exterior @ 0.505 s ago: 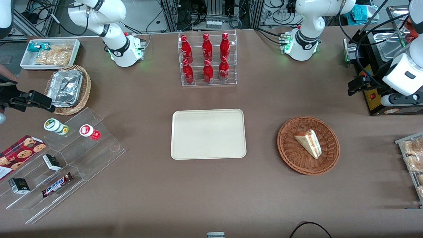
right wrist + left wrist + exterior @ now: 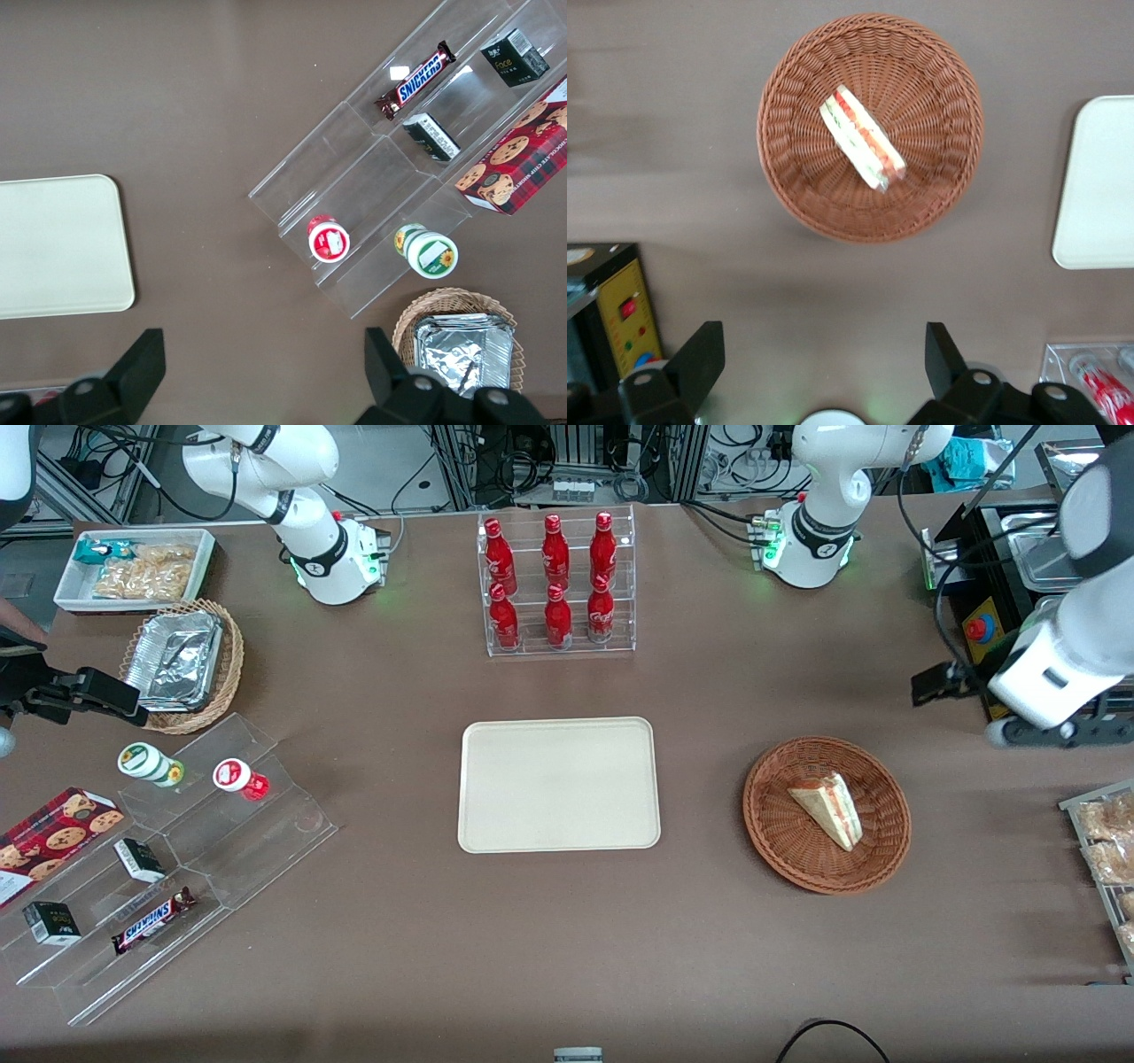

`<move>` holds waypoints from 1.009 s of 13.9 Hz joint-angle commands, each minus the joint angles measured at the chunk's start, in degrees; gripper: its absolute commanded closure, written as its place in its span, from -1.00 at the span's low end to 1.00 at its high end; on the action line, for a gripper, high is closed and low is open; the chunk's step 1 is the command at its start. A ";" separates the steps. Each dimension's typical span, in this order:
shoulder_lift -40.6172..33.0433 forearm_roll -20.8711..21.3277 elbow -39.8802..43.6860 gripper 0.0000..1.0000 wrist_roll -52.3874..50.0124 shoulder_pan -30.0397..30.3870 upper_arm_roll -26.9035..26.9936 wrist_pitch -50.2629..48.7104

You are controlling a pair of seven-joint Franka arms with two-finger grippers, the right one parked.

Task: Place sandwich from basket to tray
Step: 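Move the left gripper over the sandwich in the wicker basket, then lower the left gripper and close it on the wrapped sandwich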

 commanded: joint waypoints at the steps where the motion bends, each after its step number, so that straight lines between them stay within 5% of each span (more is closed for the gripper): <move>1: -0.67 1.26 -9.65 -1.00 0.38 -0.36 -0.17 10.18; 4: -0.93 1.26 -19.86 -1.00 -0.84 -0.36 -0.17 23.37; 8: -0.58 1.26 -30.50 -1.00 -17.51 -1.59 -0.26 40.16; 14: 6.17 1.26 -31.67 -1.00 -46.26 -3.26 -0.34 51.52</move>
